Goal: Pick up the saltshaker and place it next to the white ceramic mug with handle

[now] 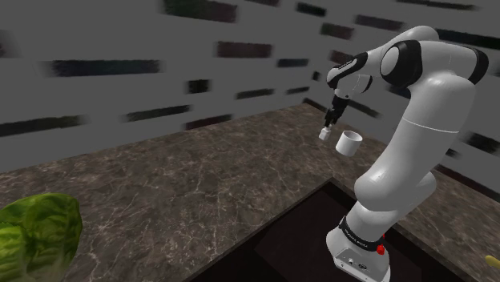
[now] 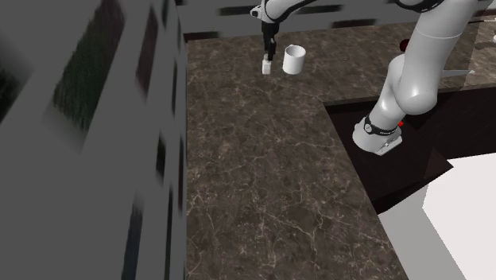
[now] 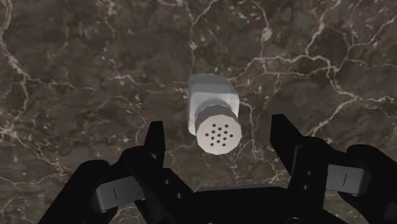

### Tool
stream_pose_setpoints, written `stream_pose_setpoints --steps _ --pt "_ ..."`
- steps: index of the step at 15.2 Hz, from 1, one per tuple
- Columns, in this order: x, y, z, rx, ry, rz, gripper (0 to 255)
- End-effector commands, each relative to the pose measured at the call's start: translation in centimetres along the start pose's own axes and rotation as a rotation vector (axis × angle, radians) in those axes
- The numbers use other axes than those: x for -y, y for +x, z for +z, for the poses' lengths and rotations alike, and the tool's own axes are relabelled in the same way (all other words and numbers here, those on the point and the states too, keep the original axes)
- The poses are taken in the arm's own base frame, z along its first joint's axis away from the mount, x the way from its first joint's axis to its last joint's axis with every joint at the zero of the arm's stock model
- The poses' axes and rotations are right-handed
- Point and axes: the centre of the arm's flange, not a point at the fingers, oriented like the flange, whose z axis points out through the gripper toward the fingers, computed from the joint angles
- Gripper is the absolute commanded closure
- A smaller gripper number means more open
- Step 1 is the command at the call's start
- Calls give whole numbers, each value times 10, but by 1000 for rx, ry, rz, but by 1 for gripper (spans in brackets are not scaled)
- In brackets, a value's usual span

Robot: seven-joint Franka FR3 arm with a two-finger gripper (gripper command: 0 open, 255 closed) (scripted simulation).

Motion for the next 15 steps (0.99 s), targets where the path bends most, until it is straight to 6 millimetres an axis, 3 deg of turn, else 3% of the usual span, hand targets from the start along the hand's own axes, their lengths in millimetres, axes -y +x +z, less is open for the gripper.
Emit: stream_pose_setpoints --steps 1,4,8,15 --pt "0 0 0 0 0 0 0" --pt "0 0 0 0 0 0 0" --pt "0 0 -50 0 0 0 0" --pt "0 0 -50 0 0 0 0"
